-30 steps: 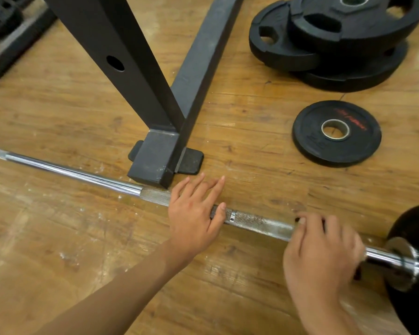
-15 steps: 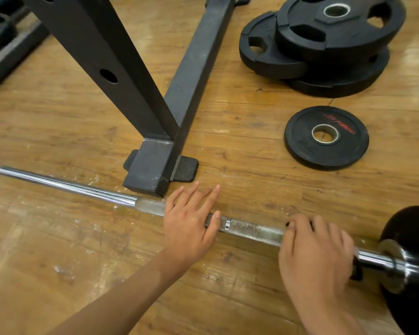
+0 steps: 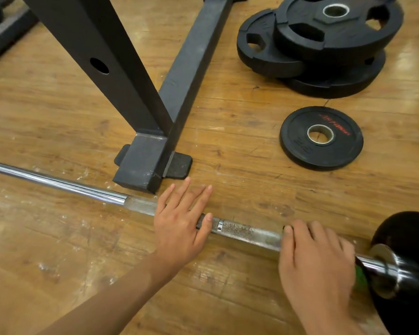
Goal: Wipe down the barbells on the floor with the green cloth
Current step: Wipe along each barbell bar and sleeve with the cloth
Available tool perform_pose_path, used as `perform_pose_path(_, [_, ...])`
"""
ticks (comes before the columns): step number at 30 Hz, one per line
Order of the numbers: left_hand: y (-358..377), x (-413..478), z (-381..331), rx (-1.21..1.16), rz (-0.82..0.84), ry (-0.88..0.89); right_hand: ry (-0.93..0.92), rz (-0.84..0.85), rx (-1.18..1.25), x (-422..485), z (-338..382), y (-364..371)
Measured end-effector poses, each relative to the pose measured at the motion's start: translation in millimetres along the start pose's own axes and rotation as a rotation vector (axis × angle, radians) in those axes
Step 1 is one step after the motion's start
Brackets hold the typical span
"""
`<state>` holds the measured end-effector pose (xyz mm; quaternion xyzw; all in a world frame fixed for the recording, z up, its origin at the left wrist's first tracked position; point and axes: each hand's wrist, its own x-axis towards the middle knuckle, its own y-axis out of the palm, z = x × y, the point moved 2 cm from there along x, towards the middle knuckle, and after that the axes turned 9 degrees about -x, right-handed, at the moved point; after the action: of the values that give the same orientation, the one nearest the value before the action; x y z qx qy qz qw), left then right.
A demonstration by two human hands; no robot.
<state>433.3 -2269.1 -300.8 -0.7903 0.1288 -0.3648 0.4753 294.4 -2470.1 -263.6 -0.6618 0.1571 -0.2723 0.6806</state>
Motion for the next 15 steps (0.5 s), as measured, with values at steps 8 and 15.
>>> perform_pose_path(8, [-12,-16,-4,0.014,0.059,0.020,-0.383,0.015,0.066,-16,54,7])
perform_pose_path(15, [-22,-42,-8,-0.007,0.060,0.027,0.148,-0.017,0.089,-60,0,1])
